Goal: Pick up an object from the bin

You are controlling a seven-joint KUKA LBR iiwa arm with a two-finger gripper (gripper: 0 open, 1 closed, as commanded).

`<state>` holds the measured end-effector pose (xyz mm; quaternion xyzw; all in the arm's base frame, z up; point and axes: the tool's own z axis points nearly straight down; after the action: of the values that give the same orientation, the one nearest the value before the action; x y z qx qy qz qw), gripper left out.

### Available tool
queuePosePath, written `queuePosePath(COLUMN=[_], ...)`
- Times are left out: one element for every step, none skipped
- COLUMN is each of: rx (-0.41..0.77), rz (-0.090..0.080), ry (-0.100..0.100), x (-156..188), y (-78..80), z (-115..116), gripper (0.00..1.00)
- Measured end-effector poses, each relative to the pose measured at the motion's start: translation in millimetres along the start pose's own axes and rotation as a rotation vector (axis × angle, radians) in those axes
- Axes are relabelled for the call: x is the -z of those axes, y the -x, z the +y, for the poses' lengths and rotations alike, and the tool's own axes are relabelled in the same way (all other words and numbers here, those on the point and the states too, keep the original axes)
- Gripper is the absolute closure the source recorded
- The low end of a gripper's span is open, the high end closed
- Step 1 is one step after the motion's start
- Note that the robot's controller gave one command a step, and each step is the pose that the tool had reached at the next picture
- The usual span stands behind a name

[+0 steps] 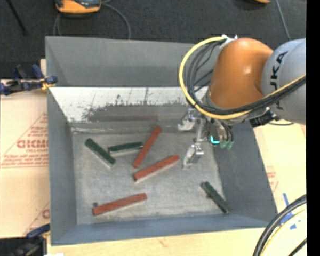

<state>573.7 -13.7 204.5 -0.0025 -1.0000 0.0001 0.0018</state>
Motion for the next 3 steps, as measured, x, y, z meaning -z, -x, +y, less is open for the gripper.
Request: queuePosePath(rx=[0.0,0.055,0.226], rz=[-0.008,-0.017,-0.011], ry=[0.0,-0.002,-0.002], x=[4,-30,-88], y=[1.6,8.5,10.3], z=[0,3,26], gripper=[0.0,0.0,0.0])
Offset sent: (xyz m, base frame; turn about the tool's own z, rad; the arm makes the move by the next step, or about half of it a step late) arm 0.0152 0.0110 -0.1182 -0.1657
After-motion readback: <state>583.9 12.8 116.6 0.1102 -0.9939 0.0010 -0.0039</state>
